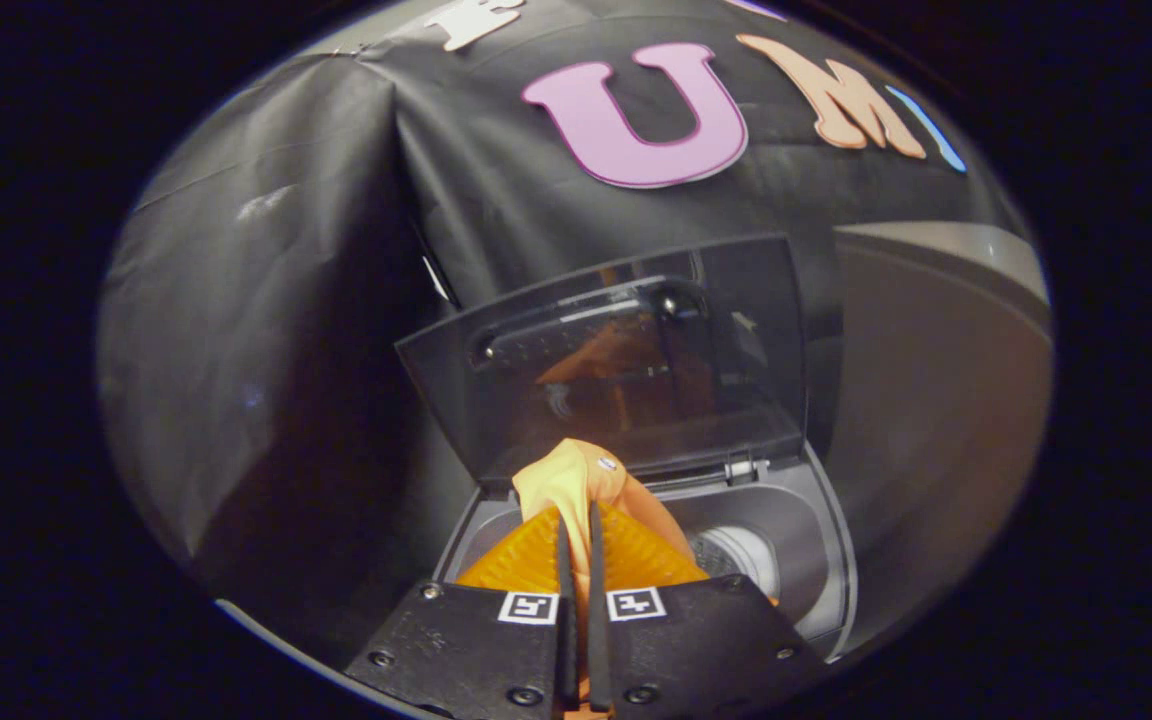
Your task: Put the clothes into the washing machine and then close the washing machine lid.
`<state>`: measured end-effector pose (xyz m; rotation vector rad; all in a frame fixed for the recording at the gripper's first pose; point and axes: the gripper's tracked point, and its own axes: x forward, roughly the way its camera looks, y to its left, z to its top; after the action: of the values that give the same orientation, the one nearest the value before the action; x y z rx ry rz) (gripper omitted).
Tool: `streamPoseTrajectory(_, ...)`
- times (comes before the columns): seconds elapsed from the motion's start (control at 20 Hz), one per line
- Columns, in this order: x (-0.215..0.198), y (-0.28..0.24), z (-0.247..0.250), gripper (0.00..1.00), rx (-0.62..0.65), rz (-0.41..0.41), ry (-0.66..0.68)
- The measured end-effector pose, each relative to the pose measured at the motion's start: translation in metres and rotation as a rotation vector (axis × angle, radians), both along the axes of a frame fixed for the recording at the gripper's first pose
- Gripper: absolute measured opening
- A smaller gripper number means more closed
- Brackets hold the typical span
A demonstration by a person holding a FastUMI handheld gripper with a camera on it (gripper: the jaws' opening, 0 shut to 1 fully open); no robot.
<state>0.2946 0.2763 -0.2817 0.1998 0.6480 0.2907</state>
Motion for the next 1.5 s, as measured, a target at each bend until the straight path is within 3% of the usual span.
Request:
streamPoseTrajectory(0.6,-0.007,0.006,-0.08,0.04,-0.095,0.009,0.027)
streamPoseTrajectory(0.85,-0.009,0.004,-0.109,0.11,-0.157,0.011,0.064)
streamPoseTrajectory(0.95,-0.004,0.001,-0.107,0.2,-0.153,-0.016,0.049)
streamPoseTrajectory(1.2,-0.002,-0.013,-0.1,0.56,-0.153,-0.061,0.049)
streamPoseTrajectory(1.3,-0.002,-0.015,-0.095,0.61,-0.16,-0.054,0.047)
streamPoseTrajectory(1.5,-0.004,-0.016,-0.081,0.83,-0.19,-0.015,0.02)
